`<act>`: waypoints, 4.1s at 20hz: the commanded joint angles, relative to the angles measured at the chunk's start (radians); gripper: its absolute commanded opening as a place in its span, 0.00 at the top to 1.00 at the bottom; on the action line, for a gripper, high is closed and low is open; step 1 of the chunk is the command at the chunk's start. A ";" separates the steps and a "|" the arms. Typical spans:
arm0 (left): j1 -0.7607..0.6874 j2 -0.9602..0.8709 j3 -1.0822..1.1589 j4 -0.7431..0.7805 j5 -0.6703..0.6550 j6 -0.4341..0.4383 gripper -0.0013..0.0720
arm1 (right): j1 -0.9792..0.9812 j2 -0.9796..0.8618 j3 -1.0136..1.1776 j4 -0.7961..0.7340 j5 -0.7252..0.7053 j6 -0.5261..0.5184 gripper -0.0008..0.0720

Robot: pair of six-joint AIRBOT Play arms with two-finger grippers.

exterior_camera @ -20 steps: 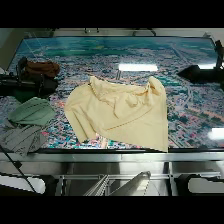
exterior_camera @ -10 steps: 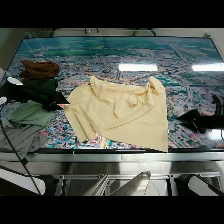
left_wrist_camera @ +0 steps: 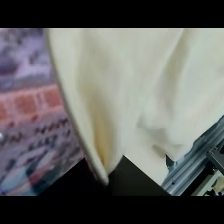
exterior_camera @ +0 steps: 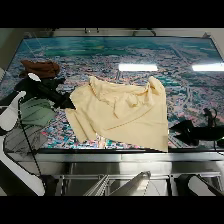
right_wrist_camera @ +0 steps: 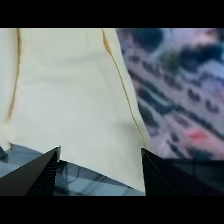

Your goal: Fold the shirts.

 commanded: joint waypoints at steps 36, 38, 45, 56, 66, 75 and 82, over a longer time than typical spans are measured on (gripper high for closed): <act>0.691 1.049 0.362 -0.909 0.010 -0.195 0.94 | -0.159 0.182 1.350 0.731 0.090 -0.138 0.97; 0.633 0.999 0.313 -0.933 -0.017 -0.195 0.94 | -0.159 0.139 1.350 0.716 0.130 -0.139 0.97; 0.166 0.696 0.197 -0.609 0.089 -0.051 0.94 | 0.122 0.000 1.126 0.351 0.076 -0.151 0.97; 0.060 0.792 0.287 -0.633 -0.105 -0.037 0.96 | 0.041 0.191 1.016 0.300 0.214 -0.103 0.97; 0.405 0.935 0.572 -0.771 -0.094 -0.236 0.95 | -0.105 0.122 1.504 0.432 0.173 -0.004 0.97; 0.015 0.360 0.295 -0.393 -0.048 -0.098 0.95 | 0.248 -0.273 1.141 0.130 0.026 -0.021 0.97; -0.008 -0.278 0.584 -0.404 -0.001 -0.143 0.97 | 0.255 -0.702 1.037 0.245 -0.177 -0.154 0.97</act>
